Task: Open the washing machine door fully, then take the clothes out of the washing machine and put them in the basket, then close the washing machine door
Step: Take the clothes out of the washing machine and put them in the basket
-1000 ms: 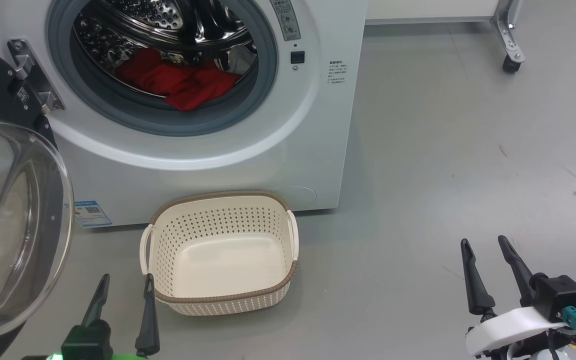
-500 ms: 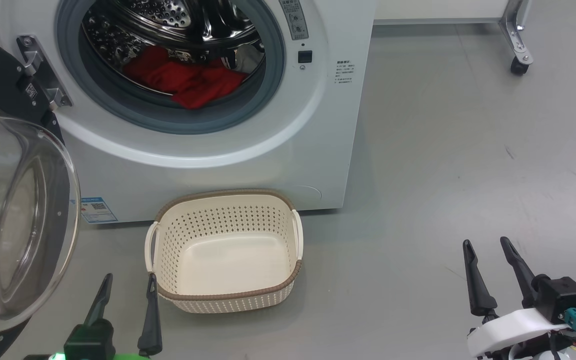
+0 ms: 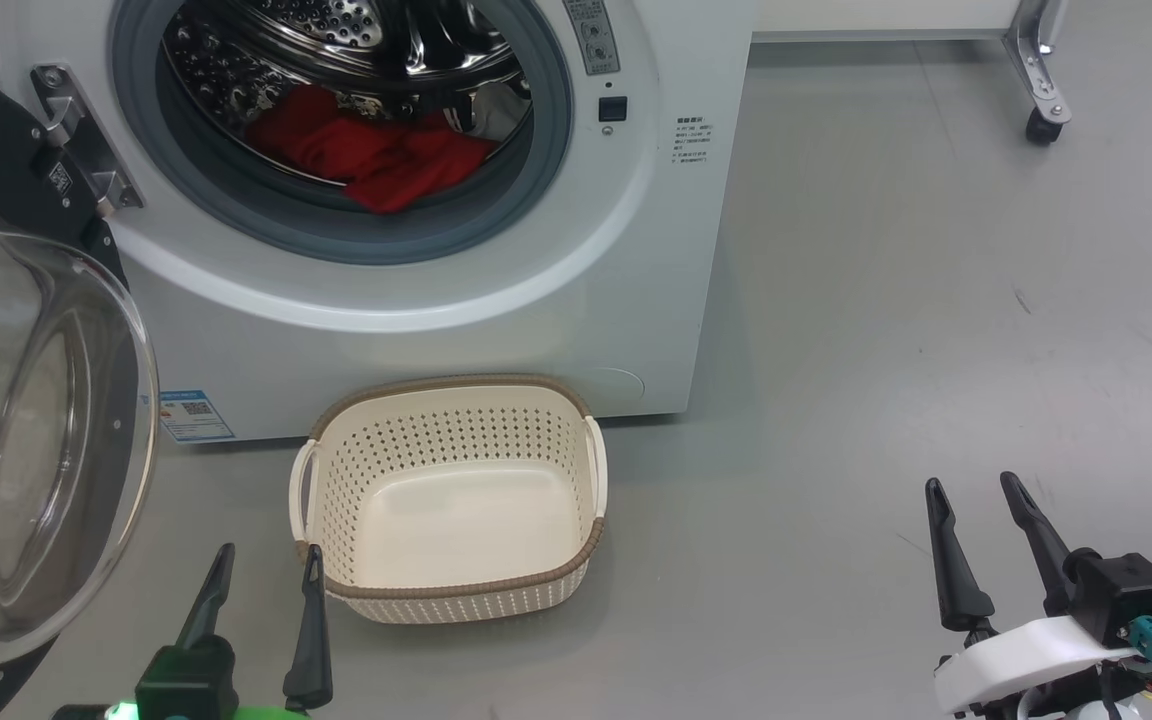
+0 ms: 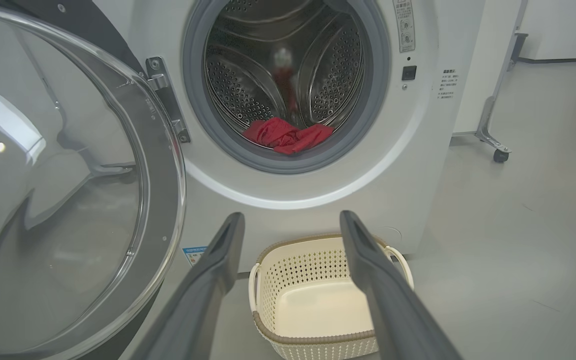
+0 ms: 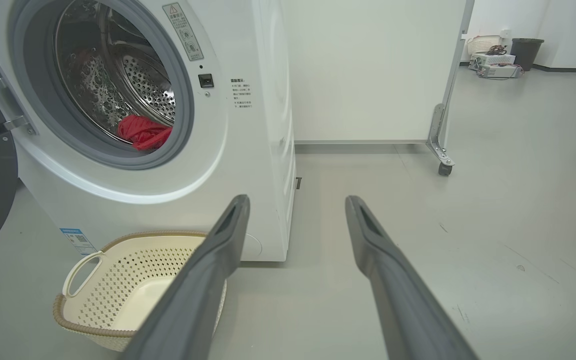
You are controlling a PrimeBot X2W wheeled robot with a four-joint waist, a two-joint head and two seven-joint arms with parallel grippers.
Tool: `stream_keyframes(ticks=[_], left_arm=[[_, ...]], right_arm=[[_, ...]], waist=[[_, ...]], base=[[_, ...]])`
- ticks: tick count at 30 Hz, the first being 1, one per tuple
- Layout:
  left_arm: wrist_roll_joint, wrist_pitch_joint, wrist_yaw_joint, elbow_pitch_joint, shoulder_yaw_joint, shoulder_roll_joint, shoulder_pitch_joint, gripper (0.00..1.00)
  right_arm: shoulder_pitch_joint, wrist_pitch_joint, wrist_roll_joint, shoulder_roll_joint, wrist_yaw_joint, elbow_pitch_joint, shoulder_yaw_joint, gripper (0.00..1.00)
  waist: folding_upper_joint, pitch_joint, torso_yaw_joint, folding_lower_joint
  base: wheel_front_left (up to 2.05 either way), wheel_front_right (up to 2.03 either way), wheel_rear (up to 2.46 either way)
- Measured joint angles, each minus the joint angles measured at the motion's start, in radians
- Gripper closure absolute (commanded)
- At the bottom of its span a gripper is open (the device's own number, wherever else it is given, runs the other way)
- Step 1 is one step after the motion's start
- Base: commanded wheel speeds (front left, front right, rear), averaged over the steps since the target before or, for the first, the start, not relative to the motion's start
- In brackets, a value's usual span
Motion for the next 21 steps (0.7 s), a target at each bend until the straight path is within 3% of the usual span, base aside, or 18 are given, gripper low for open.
stream_keyframes(ticks=[21], left_arm=[[0.007,-0.001,0.0,-0.008,-0.001,0.0,0.0,0.0]], right_arm=[[0.001,0.0,0.0,-0.001,0.001,-0.002,-0.001,0.0]], waist=[[0.0,0.006,0.002,0.0]], base=[[0.82,-0.82,0.0]])
